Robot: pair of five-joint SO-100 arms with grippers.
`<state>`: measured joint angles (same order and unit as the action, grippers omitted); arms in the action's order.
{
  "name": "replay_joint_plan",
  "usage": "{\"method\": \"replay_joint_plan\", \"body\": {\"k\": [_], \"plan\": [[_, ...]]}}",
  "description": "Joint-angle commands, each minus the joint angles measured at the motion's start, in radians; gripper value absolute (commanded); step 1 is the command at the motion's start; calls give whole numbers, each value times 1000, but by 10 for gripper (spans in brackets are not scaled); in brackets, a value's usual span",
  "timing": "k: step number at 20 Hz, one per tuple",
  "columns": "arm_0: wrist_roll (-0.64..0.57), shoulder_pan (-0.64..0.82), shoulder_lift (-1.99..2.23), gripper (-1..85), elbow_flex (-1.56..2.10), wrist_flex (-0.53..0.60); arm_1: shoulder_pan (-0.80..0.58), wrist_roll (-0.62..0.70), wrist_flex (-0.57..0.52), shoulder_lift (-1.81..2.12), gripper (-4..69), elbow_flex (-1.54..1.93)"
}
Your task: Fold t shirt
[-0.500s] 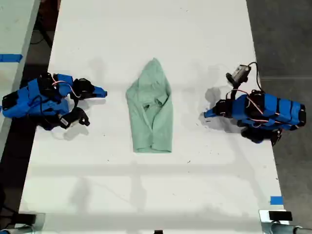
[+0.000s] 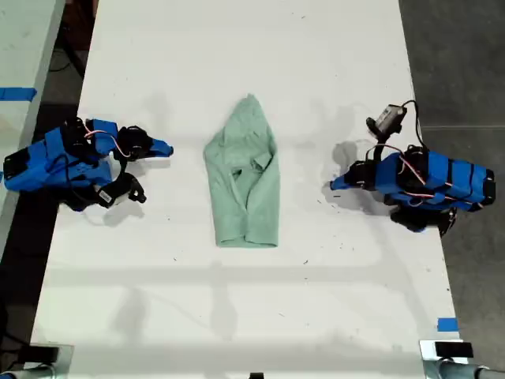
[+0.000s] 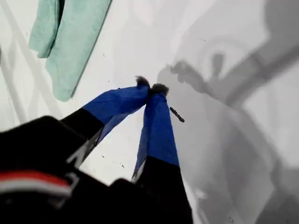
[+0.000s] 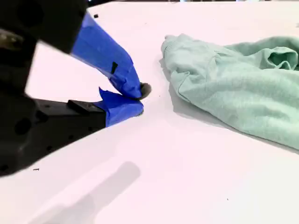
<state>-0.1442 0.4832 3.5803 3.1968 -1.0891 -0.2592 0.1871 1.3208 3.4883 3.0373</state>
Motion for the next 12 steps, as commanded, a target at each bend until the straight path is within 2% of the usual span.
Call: {"method": "replay_joint_plan", "body": {"k": [1,2,4,5,8,10,11,12], "plan": [[11,6,6,-1,15,18,-41,35,8,11,13,71],[54,34,6,-2,8,26,-38,58,-2,11,12,55],[81,-8,-11,-3,-57,97,6,43,-32,-35,11,12],[103,-20,-103,-3,-101,133,14,35,-83,-124,13,-12],[198,-141,-781,-3,-477,204,58,20,-230,-693,52,-318],[209,-225,-1193,-3,-821,176,147,-40,-213,-1097,237,-647],[209,-264,-1315,18,-945,167,190,-63,-209,-1230,271,-782],[225,-305,-1407,78,-1039,143,230,-81,-196,-1336,306,-899]]}}
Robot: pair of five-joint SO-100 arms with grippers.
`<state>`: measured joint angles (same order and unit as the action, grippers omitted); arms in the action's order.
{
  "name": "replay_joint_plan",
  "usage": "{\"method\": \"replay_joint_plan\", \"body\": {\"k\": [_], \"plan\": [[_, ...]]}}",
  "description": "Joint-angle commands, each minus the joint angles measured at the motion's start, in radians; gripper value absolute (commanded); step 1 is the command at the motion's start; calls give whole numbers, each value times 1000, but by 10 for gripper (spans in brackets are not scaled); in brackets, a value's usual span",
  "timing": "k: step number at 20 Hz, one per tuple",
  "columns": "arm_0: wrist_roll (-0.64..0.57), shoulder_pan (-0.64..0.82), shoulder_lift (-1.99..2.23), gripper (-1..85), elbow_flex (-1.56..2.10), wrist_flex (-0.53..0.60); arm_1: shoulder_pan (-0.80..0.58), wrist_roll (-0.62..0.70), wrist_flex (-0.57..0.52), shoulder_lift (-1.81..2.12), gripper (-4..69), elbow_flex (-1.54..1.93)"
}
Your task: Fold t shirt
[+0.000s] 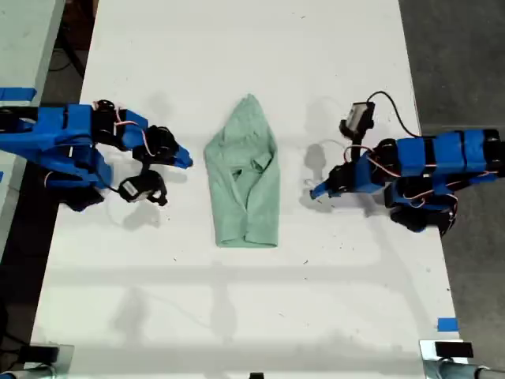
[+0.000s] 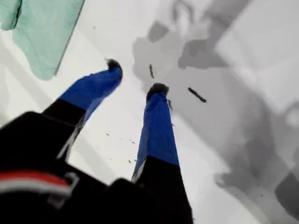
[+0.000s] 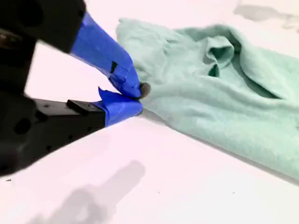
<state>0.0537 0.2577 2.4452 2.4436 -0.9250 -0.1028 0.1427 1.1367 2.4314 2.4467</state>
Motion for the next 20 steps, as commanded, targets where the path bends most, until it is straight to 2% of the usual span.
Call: {"method": "replay_joint_plan", "body": {"k": [1,4,6,9,12,17,20], "plan": [[57,-117,-356,123,-367,-66,106,-52,3,-371,314,-416],[87,-216,-561,198,-575,-183,178,-81,29,-578,320,-661],[77,-259,-650,218,-632,-184,212,-87,28,-686,315,-792],[41,-250,-790,233,-640,-173,249,-69,54,-870,292,-1023],[37,-245,-876,232,-669,-161,262,-61,101,-976,288,-1155],[43,-236,-989,232,-710,-120,265,-69,143,-974,283,-1161],[31,-249,-1118,184,-865,-129,281,-101,202,-973,284,-1157]]}}
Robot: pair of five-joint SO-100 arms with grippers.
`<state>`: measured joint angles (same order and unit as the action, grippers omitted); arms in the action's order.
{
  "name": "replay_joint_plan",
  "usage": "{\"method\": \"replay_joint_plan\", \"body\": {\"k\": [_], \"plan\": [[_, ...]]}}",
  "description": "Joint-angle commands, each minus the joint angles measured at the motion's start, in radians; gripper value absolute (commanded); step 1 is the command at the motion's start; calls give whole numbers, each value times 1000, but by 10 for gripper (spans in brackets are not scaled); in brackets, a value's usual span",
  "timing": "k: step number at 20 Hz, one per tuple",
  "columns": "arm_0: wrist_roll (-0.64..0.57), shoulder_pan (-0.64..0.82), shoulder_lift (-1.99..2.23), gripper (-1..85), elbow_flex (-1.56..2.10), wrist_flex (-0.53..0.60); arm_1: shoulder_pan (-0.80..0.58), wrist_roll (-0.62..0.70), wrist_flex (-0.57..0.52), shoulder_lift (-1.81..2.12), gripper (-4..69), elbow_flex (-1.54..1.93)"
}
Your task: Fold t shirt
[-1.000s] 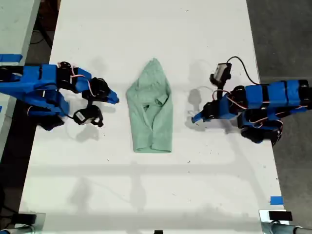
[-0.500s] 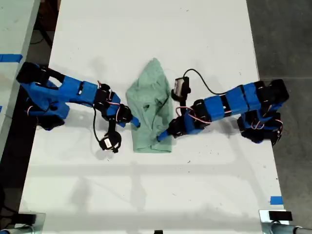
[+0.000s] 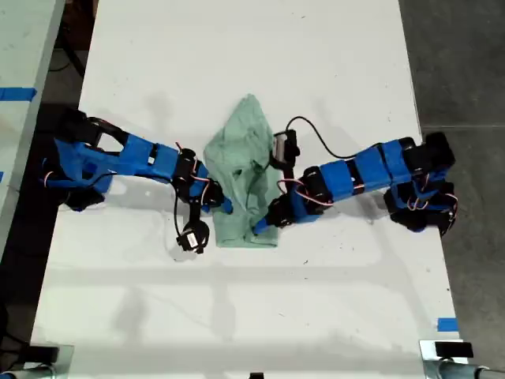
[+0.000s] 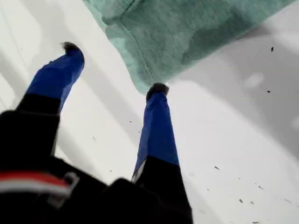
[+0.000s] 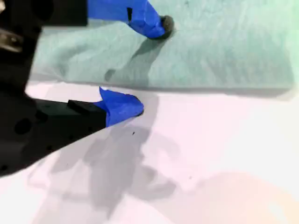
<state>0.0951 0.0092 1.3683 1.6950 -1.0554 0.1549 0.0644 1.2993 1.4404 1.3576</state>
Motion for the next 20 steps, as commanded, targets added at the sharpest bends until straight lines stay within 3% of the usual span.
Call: {"method": "replay_joint_plan", "body": {"k": [1,4,10,11,12,15,20], "plan": [[-15,-5,-84,148,-172,-8,32,-40,51,18,285,-49],[-21,-6,-219,-1,-337,-60,48,-58,34,-26,285,-28],[-29,-25,-298,-1,-474,-153,40,-43,-129,-117,276,43],[-29,-26,-298,-1,-483,-164,31,-38,-161,-118,254,64],[-29,-28,-298,-1,-486,-167,20,-31,-193,-118,169,86],[-31,-29,-298,-1,-491,-175,-11,-6,-238,-110,34,118],[-29,-38,-279,-1,-574,-259,-31,35,-179,-55,12,72]]}}
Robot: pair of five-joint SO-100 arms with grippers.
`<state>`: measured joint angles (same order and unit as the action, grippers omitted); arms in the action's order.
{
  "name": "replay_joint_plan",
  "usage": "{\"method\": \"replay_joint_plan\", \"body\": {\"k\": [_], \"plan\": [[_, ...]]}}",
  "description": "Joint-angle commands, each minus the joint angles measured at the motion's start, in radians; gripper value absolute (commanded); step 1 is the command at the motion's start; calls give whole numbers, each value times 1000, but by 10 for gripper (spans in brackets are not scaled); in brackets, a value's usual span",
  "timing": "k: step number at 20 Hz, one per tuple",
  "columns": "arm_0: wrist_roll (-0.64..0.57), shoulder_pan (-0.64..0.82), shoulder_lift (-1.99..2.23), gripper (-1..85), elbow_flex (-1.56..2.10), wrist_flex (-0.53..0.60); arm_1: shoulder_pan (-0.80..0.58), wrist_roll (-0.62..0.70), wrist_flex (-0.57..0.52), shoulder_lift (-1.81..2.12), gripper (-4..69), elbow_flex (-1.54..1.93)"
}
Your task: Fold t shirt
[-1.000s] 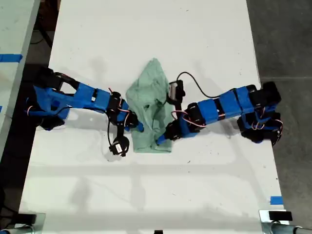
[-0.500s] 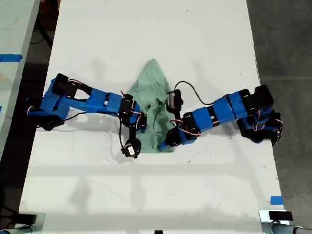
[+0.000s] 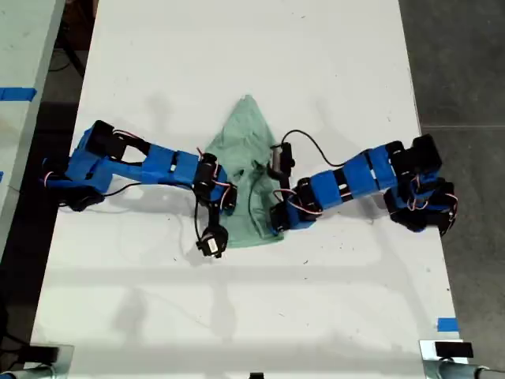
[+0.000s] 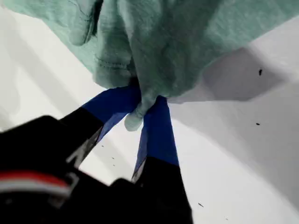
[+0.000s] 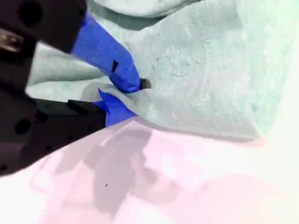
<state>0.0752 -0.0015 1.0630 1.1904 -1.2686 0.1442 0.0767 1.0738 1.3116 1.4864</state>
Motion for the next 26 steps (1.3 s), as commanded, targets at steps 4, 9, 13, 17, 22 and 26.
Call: {"method": "replay_joint_plan", "body": {"k": [4,9,13,17,22,26], "plan": [[-12,-44,259,-1,-181,-129,-23,89,264,132,12,-359],[-109,114,523,-1,-124,-199,-195,207,233,359,12,-328],[-164,247,528,-1,-43,-224,-348,330,29,433,15,-166],[-201,360,535,-1,86,-224,-488,417,-270,457,15,31],[-313,531,534,-1,192,-202,-647,469,-563,391,16,193],[-428,621,509,259,189,-173,-721,445,-781,382,77,331]]}}
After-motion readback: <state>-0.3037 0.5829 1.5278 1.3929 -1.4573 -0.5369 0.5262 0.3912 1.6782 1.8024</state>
